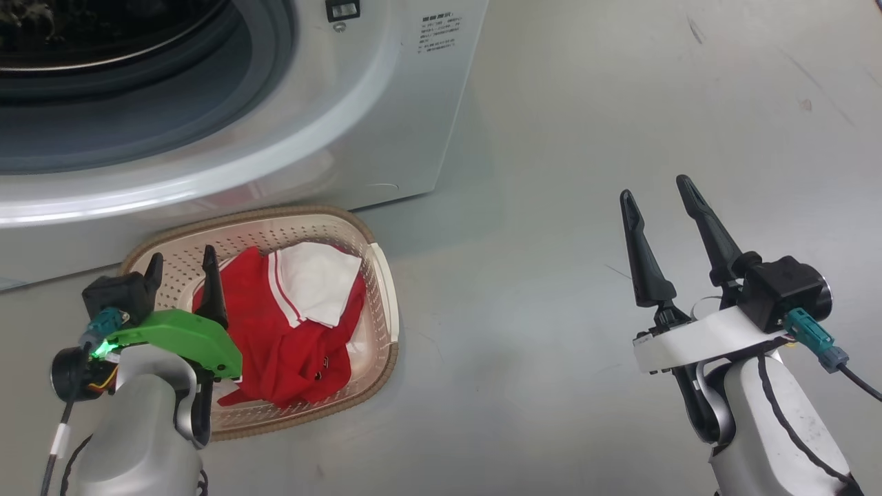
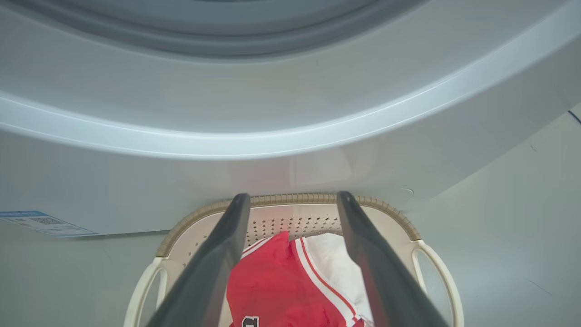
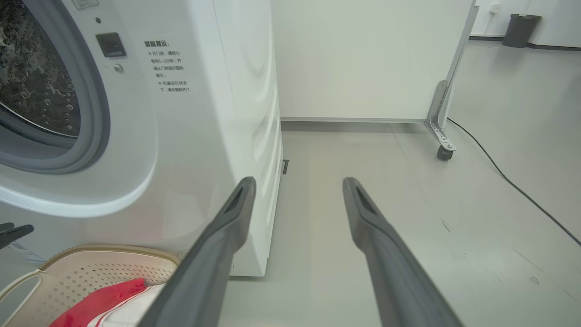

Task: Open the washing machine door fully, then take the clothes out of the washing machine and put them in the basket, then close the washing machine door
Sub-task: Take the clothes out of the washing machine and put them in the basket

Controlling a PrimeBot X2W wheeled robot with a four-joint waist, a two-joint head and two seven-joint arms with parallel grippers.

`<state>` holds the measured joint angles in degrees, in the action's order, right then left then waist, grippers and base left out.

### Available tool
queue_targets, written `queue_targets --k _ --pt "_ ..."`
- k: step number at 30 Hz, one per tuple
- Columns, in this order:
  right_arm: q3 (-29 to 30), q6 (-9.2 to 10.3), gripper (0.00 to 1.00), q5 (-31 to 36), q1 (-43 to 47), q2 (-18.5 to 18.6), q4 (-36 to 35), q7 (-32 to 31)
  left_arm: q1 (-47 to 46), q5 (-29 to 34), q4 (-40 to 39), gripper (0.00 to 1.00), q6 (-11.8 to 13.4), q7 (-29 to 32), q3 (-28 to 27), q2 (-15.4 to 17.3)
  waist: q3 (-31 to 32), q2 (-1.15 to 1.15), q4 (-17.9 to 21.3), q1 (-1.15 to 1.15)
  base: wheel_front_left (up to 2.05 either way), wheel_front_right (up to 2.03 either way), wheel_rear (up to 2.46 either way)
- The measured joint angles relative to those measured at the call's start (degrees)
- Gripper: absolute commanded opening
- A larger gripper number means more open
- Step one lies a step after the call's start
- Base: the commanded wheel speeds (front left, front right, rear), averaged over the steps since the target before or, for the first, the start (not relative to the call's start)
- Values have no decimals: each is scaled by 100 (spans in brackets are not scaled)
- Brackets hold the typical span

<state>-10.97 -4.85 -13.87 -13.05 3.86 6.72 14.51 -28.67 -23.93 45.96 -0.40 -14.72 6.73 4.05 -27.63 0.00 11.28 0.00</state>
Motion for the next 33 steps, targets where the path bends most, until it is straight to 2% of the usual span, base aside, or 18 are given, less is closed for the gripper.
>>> queue_targets --k 4,9,21,27,33 --pt "57 20 100 43 129 56 60 0 196 110 -318 100 -22 1 35 -16 264 0 -137 0 0 0 0" --pt "157 96 100 86 251 122 88 0 375 264 -1138 100 -22 2 -68 -15 604 0 -308 0 0 0 0" --pt "148 105 100 142 733 152 204 0 1257 615 -2607 100 69 2 -141 -14 1388 0 -650 0 0 0 0" --pt "151 202 100 142 950 145 200 0 1767 781 -3076 100 120 1 -67 -19 1708 0 -750 0 0 0 0" --pt "136 208 100 142 1219 116 203 0 2271 781 -3367 100 243 1 -60 -43 1958 0 -835 0 0 0 0"
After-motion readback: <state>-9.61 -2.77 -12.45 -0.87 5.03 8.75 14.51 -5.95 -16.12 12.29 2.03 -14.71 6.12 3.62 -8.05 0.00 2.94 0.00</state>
